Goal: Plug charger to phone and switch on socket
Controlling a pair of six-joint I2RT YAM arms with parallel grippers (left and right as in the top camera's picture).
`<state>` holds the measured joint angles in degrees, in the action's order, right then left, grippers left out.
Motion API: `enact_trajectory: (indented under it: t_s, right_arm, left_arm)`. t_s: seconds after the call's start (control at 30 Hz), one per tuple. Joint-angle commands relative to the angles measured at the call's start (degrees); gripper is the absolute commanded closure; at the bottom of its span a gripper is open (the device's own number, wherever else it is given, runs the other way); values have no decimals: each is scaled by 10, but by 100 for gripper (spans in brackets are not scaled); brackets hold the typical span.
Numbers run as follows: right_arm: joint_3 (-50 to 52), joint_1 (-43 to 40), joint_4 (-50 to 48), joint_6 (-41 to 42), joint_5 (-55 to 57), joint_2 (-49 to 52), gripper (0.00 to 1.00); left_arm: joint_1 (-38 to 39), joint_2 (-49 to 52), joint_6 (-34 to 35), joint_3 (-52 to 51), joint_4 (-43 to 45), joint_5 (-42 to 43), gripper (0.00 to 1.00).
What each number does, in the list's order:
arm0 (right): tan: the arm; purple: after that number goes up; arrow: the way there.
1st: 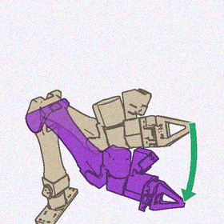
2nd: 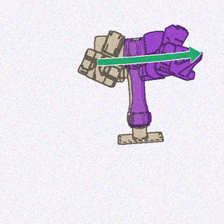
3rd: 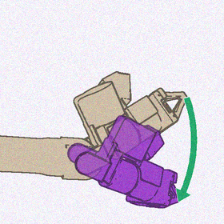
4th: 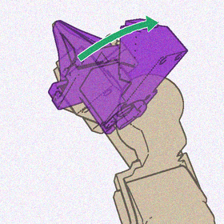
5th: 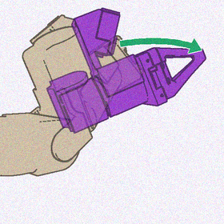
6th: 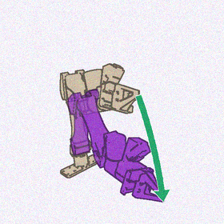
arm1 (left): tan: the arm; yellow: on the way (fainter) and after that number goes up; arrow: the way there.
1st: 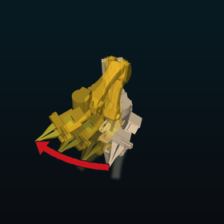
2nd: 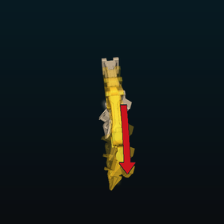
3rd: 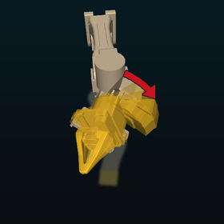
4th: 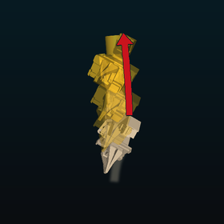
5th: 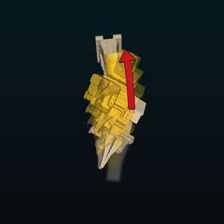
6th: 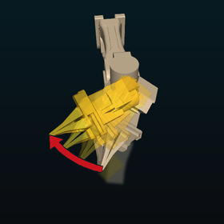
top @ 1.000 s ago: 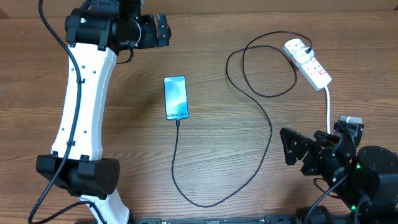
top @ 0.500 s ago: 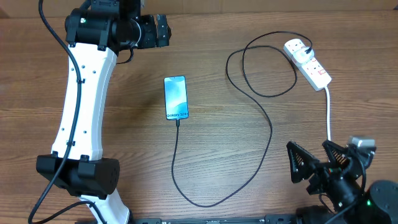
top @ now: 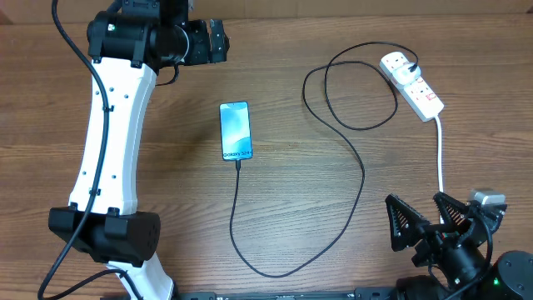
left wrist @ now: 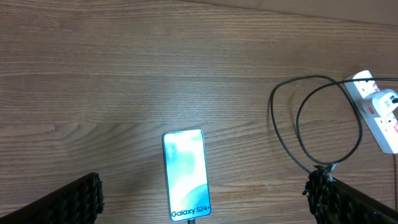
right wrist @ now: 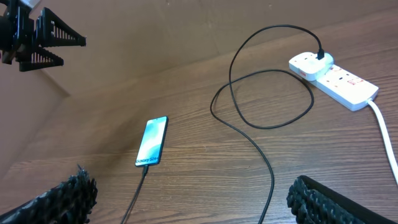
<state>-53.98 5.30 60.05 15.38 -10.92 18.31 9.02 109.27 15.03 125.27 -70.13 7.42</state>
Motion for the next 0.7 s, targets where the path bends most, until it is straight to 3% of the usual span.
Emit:
enact_trajectory:
  t_s: [0.0, 0.4, 0.67]
  right_arm:
    - [3, 3, 3, -3, 6, -5, 0]
    - [7, 4, 18, -20, 10, -5, 0]
    - [66, -4, -23, -22, 19, -77, 0]
  left_arm:
    - [0, 1, 4, 0, 1, -4, 0]
    - [0, 1, 4, 0, 1, -4, 0]
    - [0, 1, 4, 0, 1, -4, 0]
